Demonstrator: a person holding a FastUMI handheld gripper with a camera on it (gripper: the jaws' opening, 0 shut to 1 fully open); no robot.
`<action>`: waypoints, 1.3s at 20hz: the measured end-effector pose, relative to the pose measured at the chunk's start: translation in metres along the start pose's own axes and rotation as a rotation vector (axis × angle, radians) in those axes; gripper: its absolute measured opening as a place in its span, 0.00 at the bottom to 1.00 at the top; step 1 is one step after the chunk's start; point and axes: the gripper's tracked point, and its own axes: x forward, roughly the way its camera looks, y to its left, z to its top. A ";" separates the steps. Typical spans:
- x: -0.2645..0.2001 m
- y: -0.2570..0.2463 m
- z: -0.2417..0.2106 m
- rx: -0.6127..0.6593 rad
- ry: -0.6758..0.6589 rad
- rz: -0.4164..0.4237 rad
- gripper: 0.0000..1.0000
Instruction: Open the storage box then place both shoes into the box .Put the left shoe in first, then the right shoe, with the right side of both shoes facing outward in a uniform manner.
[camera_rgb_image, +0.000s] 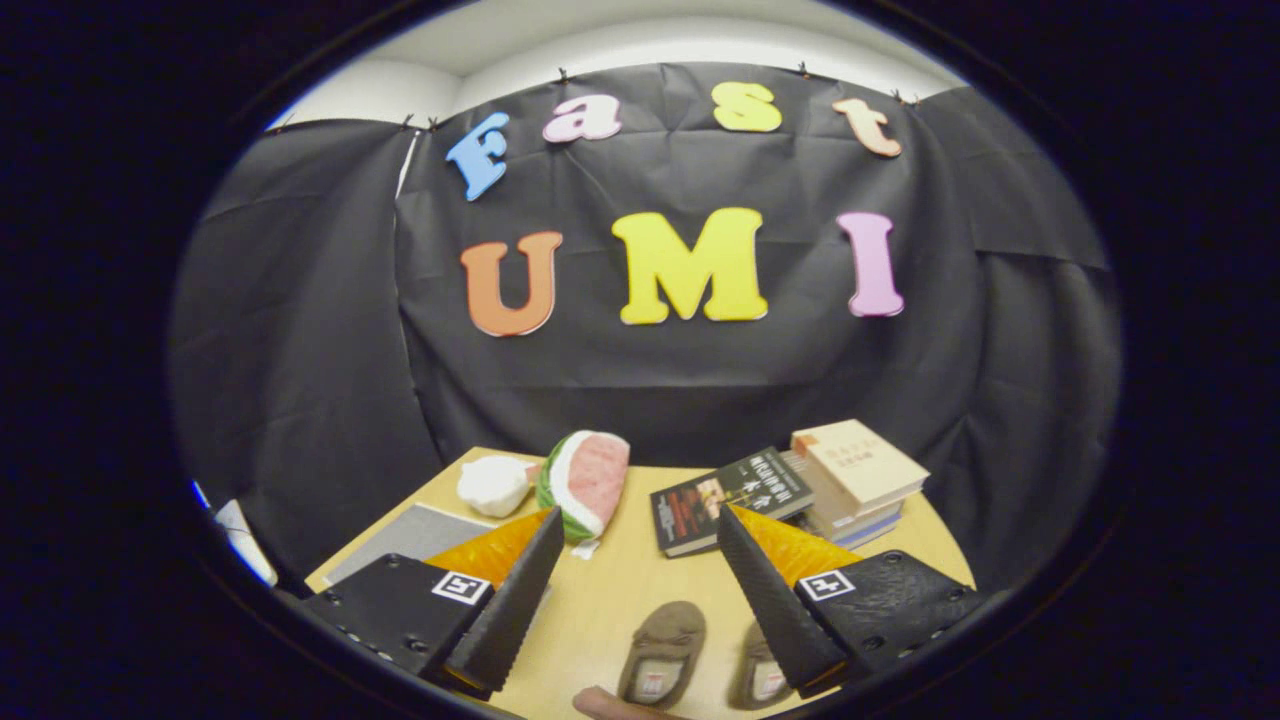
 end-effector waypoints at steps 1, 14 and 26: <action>0.009 0.014 -0.010 0.002 0.030 0.031 0.96; 0.091 0.112 -0.144 0.183 0.447 0.292 0.96; 0.095 0.135 -0.162 0.591 0.689 0.417 0.76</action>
